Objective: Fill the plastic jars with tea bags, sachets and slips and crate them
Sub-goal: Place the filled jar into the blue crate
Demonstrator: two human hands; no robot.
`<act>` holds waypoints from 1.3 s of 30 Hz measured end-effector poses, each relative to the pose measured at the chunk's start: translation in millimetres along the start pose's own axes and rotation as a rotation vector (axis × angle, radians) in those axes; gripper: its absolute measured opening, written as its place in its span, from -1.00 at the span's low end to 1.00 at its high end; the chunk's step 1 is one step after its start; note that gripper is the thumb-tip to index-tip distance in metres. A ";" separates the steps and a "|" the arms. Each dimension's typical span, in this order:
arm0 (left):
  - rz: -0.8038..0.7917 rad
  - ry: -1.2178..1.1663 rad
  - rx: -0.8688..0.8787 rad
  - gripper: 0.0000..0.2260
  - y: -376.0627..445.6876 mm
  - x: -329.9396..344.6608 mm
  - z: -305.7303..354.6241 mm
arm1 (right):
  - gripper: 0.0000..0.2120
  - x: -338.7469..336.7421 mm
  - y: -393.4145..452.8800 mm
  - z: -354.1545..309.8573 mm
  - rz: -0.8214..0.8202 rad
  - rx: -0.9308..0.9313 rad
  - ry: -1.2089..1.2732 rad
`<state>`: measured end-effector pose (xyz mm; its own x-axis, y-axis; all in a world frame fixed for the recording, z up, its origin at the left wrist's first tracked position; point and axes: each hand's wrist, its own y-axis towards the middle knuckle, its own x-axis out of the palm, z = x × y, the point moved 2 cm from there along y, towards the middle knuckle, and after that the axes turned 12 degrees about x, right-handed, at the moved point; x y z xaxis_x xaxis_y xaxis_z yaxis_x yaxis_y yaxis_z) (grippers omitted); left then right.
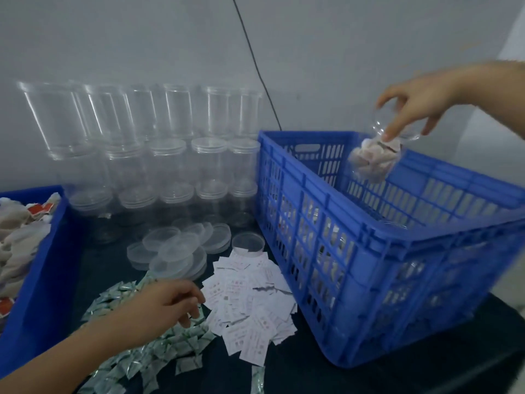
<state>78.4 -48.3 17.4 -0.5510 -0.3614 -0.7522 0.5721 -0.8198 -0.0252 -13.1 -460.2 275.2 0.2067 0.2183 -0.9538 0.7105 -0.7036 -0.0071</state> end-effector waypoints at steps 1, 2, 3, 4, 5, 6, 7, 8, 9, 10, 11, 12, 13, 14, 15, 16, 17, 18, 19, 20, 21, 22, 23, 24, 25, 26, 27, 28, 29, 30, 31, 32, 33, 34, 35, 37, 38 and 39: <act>-0.018 0.005 0.006 -0.84 1.8 1.6 0.1 | -0.32 8.4 6.5 12.4 -0.021 0.035 -0.092; -0.035 0.013 0.011 -0.84 3.5 2.8 0.8 | -0.31 22.0 13.7 28.3 -0.021 0.081 -0.167; -0.047 0.019 0.015 -0.84 6.0 2.6 2.4 | -0.30 34.8 22.7 41.4 -0.035 0.105 -0.244; -0.047 0.017 0.019 -0.84 9.0 1.9 4.8 | -0.27 47.1 31.1 52.9 -0.065 0.104 -0.296; -0.038 0.008 0.026 -0.84 13.1 0.5 8.4 | -0.24 57.0 39.8 60.6 -0.079 0.081 -0.347; -0.024 -0.006 0.034 -0.84 18.0 -0.9 13.0 | -0.20 64.5 46.8 65.6 -0.069 0.065 -0.391; -0.005 -0.025 0.044 -0.84 23.5 -2.0 18.5 | -0.16 71.8 51.1 68.1 -0.053 0.054 -0.417; 0.014 -0.045 0.058 -0.84 29.6 -2.6 25.1 | -0.13 79.1 58.6 72.0 -0.057 0.059 -0.435; 0.024 -0.054 0.078 -0.84 36.1 -2.1 32.2 | -0.12 86.1 64.7 74.7 -0.070 0.064 -0.442; 0.025 -0.046 0.105 -0.84 42.5 -1.3 38.8 | -0.11 93.0 69.4 75.8 -0.093 0.068 -0.453; 0.020 -0.034 0.133 -0.84 49.1 0.1 45.8 | -0.11 100.4 72.1 76.1 -0.126 0.077 -0.465; 0.010 -0.025 0.159 -0.83 55.0 1.6 52.2 | -0.10 108.3 74.7 76.4 -0.165 0.089 -0.476; 0.002 -0.019 0.181 -0.83 61.2 2.7 58.0 | -0.10 115.9 78.1 76.9 -0.198 0.098 -0.494; -0.001 -0.018 0.197 -0.83 67.0 3.9 62.9 | -0.09 124.0 80.4 76.2 -0.221 0.102 -0.510; -0.001 -0.023 0.208 -0.83 72.5 4.9 67.4 | -0.09 132.1 82.0 75.2 -0.257 0.108 -0.527; 0.002 -0.031 0.219 -0.82 77.5 5.6 71.6 | -0.09 140.7 84.2 74.7 -0.288 0.099 -0.539; 0.006 -0.042 0.231 -0.82 82.1 6.7 75.6 | -0.09 148.2 85.8 74.3 -0.312 0.092 -0.543; 0.010 -0.052 0.244 -0.82 86.3 8.0 79.2 | -0.09 154.8 87.3 74.3 -0.327 0.084 -0.539; 0.010 -0.057 0.258 -0.82 89.8 9.5 82.3 | -0.08 160.0 88.3 74.8 -0.332 0.081 -0.532; 0.008 -0.058 0.270 -0.82 92.8 11.4 84.8 | -0.07 164.1 89.1 76.6 -0.340 0.082 -0.534; 0.003 -0.060 0.279 -0.82 95.3 13.9 86.8 | -0.08 167.3 89.2 79.0 -0.365 0.089 -0.534; -0.004 -0.059 0.285 -0.82 97.4 16.5 88.1 | -0.10 169.6 88.8 81.2 -0.401 0.106 -0.529; -0.013 -0.055 0.290 -0.83 98.9 18.9 89.1 | -0.14 170.8 87.7 82.9 -0.443 0.127 -0.526; -0.021 -0.050 0.295 -0.82 99.9 21.1 89.9 | -0.18 171.7 87.0 84.6 -0.478 0.147 -0.537; -0.026 -0.046 0.299 -0.81 100.3 22.8 90.5 | -0.21 171.8 85.7 85.5 -0.502 0.162 -0.553; -0.029 -0.042 0.303 -0.80 100.0 23.7 90.9 | -0.23 171.7 84.6 86.0 -0.520 0.172 -0.568; -0.029 -0.039 0.305 -0.80 99.3 23.9 91.1 | -0.25 171.0 83.3 86.4 -0.530 0.182 -0.575; -0.030 -0.036 0.305 -0.80 97.9 23.6 90.9 | -0.26 169.2 82.2 86.5 -0.533 0.190 -0.585; -0.031 -0.032 0.304 -0.80 96.2 22.9 90.6 | -0.27 167.0 81.3 86.2 -0.531 0.199 -0.600; -0.032 -0.027 0.302 -0.80 93.8 21.9 89.9 | -0.29 164.5 80.2 86.0 -0.530 0.208 -0.617; -0.033 -0.021 0.299 -0.79 90.7 20.7 89.2 | -0.31 162.1 78.6 85.0 -0.532 0.214 -0.638; -0.034 -0.013 0.294 -0.79 87.3 19.2 88.2 | -0.33 159.6 77.2 84.2 -0.529 0.215 -0.662; -0.035 -0.002 0.285 -0.79 83.2 17.6 86.9 | -0.35 156.7 75.5 82.6 -0.527 0.209 -0.688; -0.034 0.011 0.274 -0.80 78.7 15.2 85.2 | -0.38 153.2 73.1 79.9 -0.521 0.200 -0.703; -0.032 0.026 0.262 -0.82 73.4 12.5 83.0 | -0.40 149.0 70.9 75.9 -0.513 0.187 -0.698; -0.033 0.067 0.245 -0.84 60.8 5.9 77.0 | -0.43 138.1 67.0 64.7 -0.484 0.166 -0.624; -0.035 0.092 0.235 -0.85 53.7 2.1 72.9 | -0.45 131.6 64.3 56.5 -0.464 0.150 -0.591; -0.036 0.112 0.221 -0.86 46.1 -2.0 68.0 | -0.47 124.4 61.1 46.7 -0.432 0.123 -0.574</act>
<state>64.6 -115.6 62.5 -0.4904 -0.2889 -0.8222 0.4000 -0.9128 0.0821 24.6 -507.6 142.1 -0.4850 0.1283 -0.8650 0.5614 -0.7128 -0.4204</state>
